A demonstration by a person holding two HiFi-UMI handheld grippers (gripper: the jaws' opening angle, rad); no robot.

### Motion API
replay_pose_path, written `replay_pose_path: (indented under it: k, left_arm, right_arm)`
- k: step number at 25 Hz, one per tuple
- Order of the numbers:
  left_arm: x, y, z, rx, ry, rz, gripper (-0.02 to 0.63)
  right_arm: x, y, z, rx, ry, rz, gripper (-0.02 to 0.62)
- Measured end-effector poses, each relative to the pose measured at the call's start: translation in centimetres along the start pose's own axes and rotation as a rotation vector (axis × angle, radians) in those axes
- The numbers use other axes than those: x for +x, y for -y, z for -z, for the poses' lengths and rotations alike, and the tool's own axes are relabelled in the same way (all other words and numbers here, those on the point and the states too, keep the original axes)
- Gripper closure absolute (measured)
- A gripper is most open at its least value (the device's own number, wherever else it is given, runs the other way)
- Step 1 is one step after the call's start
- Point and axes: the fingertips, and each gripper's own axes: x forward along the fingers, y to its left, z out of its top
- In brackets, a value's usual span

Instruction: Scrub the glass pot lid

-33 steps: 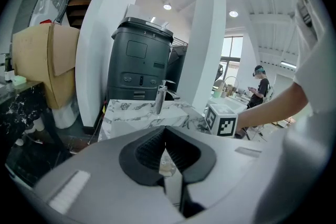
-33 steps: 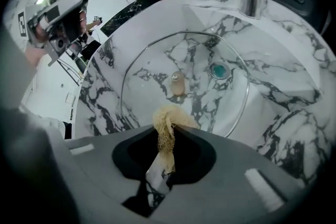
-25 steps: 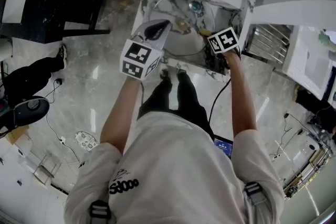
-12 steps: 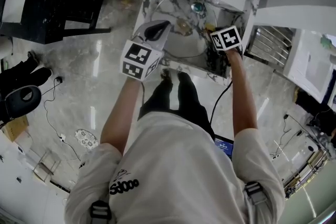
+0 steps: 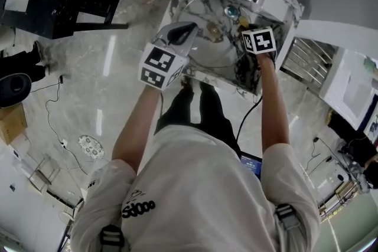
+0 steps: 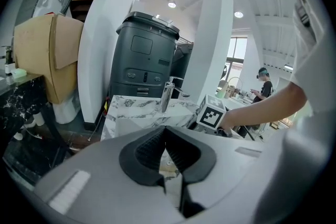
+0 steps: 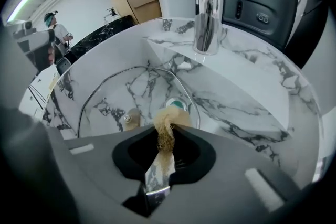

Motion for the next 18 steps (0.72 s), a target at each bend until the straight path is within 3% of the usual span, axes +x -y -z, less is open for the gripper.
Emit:
replay_pose_path:
  k: [7,18]
  left_arm:
    - [0.0,-1.1,0.1,-0.018,0.004,-0.025,0.596]
    - [-0.9,-3.0,0.7,-0.065,0.015,-0.084,0.595]
  right_arm:
    - [1.5,0.1,-2.2,-0.076,0.022,0.064,0.545]
    - [3.9,-1.6,-6.1,-0.127,0.056,0.038,0.545]
